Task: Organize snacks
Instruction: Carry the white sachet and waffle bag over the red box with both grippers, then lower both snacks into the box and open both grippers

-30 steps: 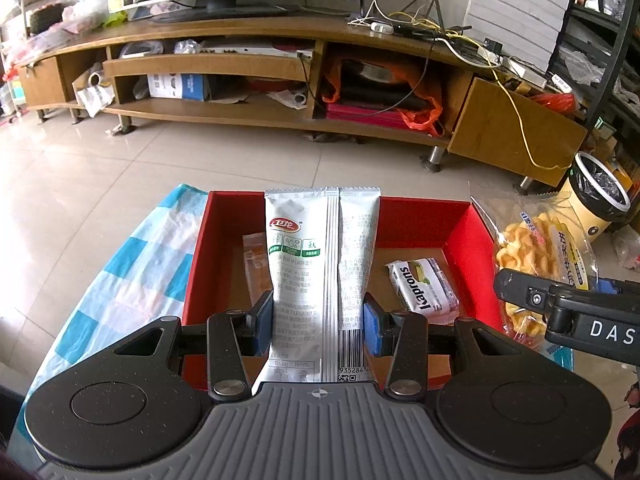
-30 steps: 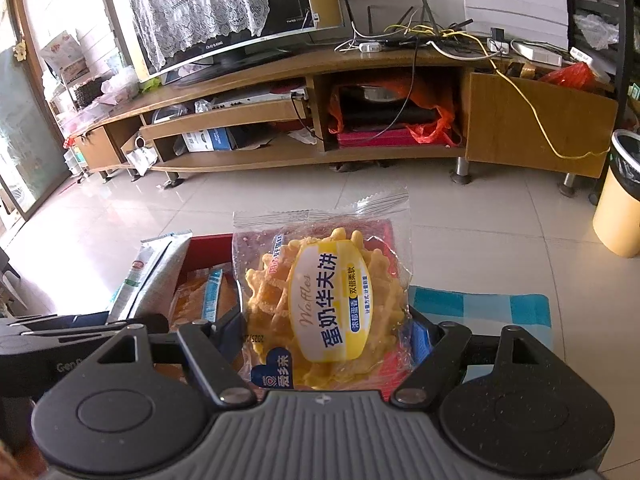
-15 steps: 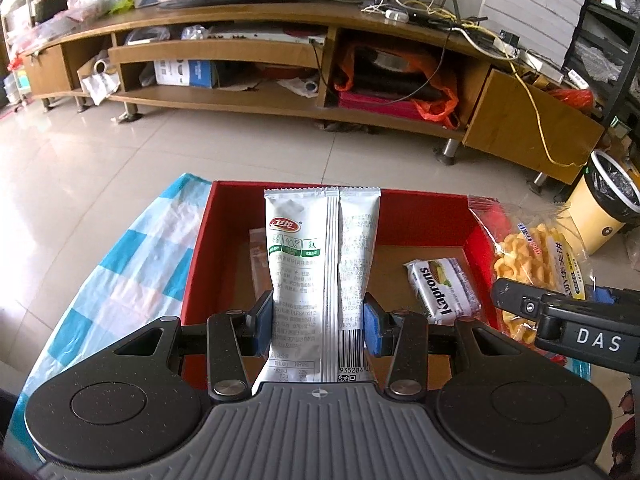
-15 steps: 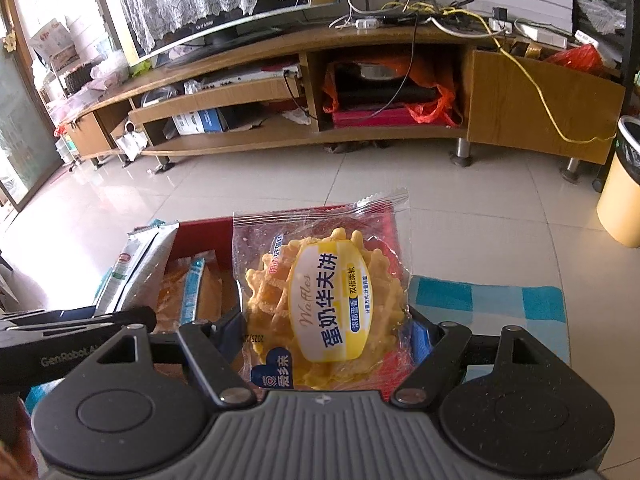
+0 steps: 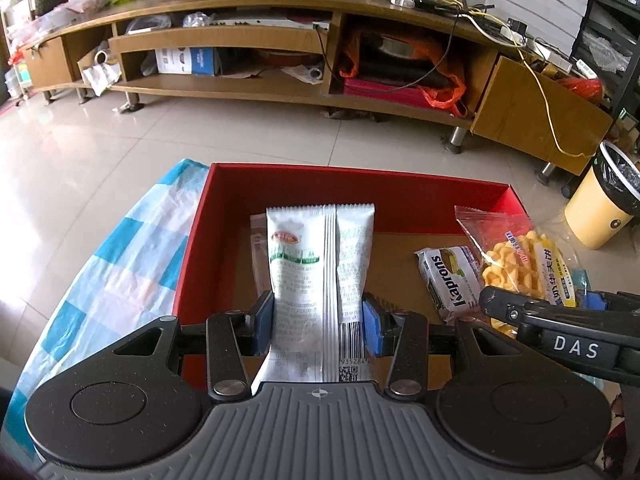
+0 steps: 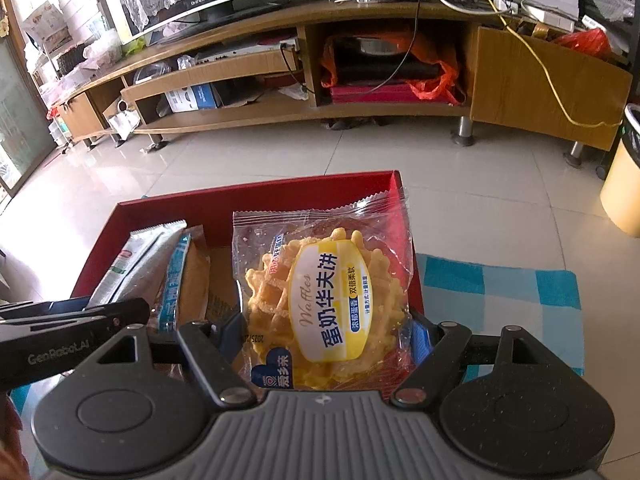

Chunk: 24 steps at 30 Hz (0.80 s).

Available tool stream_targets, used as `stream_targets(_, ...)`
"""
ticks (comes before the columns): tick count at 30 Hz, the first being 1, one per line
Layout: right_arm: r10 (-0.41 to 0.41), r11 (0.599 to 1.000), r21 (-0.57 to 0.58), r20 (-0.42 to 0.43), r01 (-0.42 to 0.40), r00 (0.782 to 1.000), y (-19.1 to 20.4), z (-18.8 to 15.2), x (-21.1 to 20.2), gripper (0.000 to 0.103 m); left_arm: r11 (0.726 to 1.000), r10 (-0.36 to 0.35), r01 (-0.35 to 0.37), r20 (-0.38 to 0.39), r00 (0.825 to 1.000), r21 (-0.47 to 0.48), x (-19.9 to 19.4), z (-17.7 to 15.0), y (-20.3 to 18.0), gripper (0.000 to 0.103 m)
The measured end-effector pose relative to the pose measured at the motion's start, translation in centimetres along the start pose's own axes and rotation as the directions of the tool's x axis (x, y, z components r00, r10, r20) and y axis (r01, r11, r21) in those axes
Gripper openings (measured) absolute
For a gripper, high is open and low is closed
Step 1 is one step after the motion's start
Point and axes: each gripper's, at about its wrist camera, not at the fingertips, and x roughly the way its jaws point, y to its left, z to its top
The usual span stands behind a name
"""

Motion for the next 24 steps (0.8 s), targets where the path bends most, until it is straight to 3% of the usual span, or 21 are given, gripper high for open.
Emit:
stream_targets(11, -0.002, 1.000, -0.025, -0.025, 0.002, 1.000, 0.45, -0.43, 0.60, 0.078, 1.000, 0.009, -0.009, 0.000, 1.000, 0.014, 0.10, -0.22, -0.44, 0.055)
stream_targets(24, 0.003, 1.000, -0.021, -0.027, -0.003, 1.000, 0.34, -0.50, 0.75, 0.078, 1.000, 0.013, -0.013, 0.007, 1.000, 0.011, -0.10, -0.39, -0.57, 0.079)
